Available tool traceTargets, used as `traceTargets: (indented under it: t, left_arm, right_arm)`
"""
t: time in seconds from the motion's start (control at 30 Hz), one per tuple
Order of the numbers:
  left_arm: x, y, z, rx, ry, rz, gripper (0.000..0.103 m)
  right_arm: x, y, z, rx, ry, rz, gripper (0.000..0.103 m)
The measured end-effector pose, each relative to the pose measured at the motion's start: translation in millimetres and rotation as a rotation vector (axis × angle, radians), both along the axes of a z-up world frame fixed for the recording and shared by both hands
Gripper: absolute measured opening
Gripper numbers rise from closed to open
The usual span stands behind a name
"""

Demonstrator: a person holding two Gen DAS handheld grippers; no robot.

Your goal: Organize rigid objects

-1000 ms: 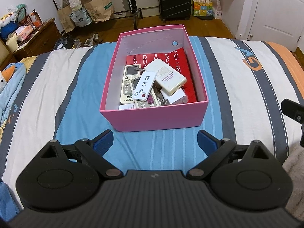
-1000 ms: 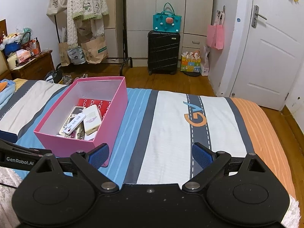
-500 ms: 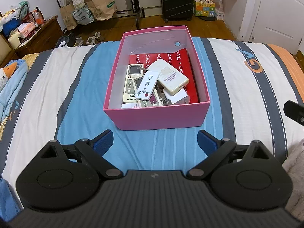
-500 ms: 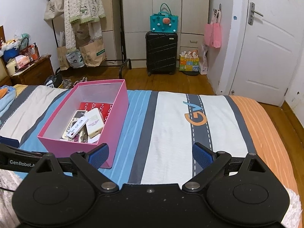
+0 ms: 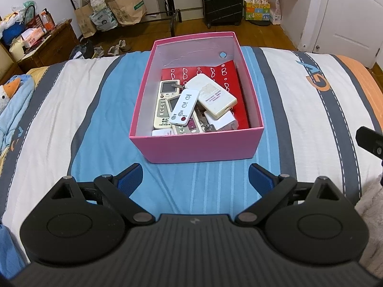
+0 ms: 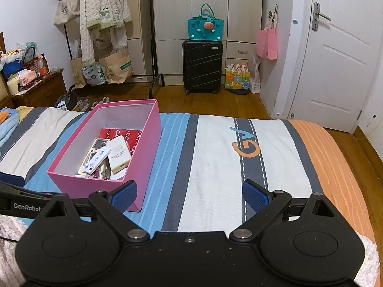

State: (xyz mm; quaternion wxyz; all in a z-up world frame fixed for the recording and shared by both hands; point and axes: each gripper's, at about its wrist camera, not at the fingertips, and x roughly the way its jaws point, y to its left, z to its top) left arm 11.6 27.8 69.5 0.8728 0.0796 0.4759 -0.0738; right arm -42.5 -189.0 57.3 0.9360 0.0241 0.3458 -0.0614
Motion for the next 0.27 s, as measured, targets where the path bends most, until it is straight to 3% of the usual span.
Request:
traceTargets:
  t: [0.27]
  left_arm:
    - [-1.0, 1.2, -1.0, 0.002, -0.001, 0.009, 0.097]
  right_arm:
    - [0.7, -0.4, -0.7, 0.002, 0.005, -0.008, 0.097]
